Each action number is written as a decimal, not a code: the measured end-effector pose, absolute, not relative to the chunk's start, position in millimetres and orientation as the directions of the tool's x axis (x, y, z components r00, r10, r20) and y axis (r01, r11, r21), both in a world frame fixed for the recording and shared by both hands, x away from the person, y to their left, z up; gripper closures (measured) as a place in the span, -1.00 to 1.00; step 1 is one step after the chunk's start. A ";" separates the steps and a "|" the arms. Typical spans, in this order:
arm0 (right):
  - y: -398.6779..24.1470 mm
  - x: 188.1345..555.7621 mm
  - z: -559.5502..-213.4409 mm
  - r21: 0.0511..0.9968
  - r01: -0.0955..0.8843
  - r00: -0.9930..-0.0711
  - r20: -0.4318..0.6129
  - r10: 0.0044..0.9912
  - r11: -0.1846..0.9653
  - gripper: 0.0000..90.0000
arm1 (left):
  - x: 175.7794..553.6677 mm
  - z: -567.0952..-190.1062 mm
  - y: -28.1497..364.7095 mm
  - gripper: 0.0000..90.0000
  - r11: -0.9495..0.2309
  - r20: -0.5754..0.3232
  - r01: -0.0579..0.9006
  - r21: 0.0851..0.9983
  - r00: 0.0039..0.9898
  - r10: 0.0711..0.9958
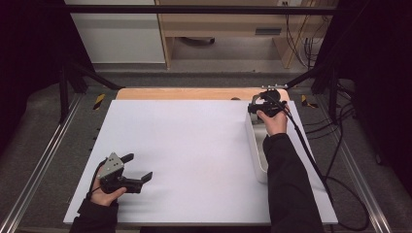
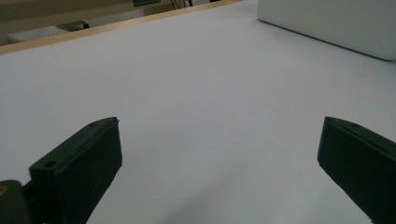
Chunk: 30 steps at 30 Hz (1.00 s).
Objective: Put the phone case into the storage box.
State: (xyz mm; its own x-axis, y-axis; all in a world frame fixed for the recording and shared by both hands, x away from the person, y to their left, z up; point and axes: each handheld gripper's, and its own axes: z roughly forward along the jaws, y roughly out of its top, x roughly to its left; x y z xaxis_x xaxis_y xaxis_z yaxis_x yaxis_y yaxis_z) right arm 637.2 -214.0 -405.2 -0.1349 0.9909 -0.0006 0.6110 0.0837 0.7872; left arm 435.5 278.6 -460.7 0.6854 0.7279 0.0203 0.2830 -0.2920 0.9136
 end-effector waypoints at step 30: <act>-213.6 636.9 -404.3 0.808 0.581 -0.145 -0.012 0.989 0.095 -0.98 | 435.6 -461.4 278.1 -1.00 -0.295 0.021 0.284 0.912 0.688 0.725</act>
